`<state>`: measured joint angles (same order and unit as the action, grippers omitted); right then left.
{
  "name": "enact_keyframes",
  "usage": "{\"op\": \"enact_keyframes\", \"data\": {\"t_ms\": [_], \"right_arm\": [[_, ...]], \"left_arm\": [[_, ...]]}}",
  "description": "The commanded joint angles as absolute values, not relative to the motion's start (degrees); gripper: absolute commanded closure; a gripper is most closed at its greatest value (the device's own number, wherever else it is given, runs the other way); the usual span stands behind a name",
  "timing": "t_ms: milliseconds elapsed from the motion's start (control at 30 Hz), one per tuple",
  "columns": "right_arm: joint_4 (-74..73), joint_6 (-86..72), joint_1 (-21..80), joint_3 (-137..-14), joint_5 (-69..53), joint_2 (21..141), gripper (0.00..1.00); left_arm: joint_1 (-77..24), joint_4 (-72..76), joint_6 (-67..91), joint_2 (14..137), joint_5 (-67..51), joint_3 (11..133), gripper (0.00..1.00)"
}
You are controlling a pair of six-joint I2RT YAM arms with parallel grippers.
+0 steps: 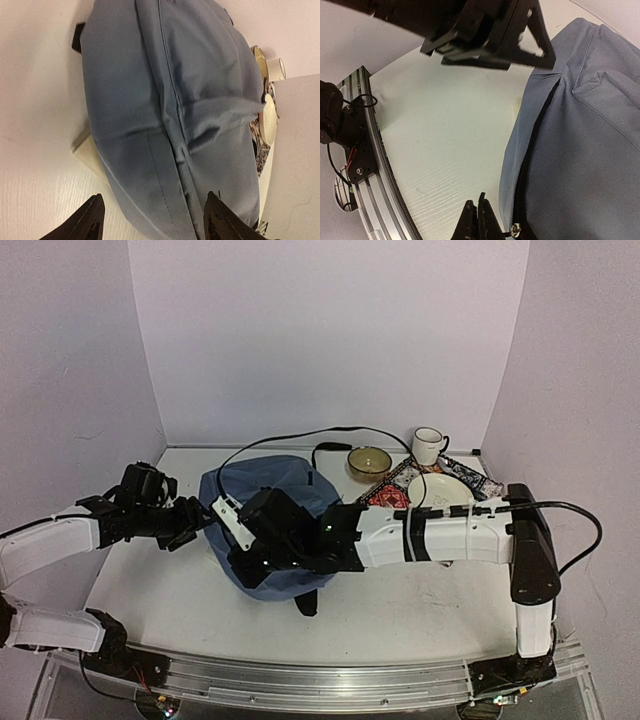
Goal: Pack the student bag
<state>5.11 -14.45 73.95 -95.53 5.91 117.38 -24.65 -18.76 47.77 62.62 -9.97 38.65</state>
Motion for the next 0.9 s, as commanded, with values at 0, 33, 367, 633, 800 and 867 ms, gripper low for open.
{"op": "enact_keyframes", "data": {"t_ms": [0, 33, 367, 633, 800, 867], "right_arm": [[9.12, -15.29, 74.54, -96.36, 5.46, 117.17, 1.0], [9.71, -15.4, 74.55, -95.82, 5.34, 116.95, 1.0], [12.76, -16.26, 74.62, -92.48, 6.02, 115.17, 1.0], [13.93, -16.01, 74.59, -90.61, 7.29, 114.2, 1.0], [13.97, -15.4, 74.57, -86.89, 10.81, 111.47, 1.0], [13.94, -15.22, 74.41, -84.58, 12.82, 110.04, 1.0]], "left_arm": [[-29.94, -17.22, 55.59, 59.19, -13.03, 37.87, 0.3], [-31.13, -16.39, 56.78, 59.46, -12.82, 37.58, 0.3], [-35.86, -9.49, 63.82, 61.71, -11.76, 33.34, 0.4], [-41.23, -4.07, 66.95, 65.76, -11.2, 32.93, 0.59], [-41.4, -5.48, 65.65, 63.9, -8.51, 32.8, 0.91], [-41.4, -8.64, 64.51, 62.77, -6.12, 33.55, 0.99]]}}
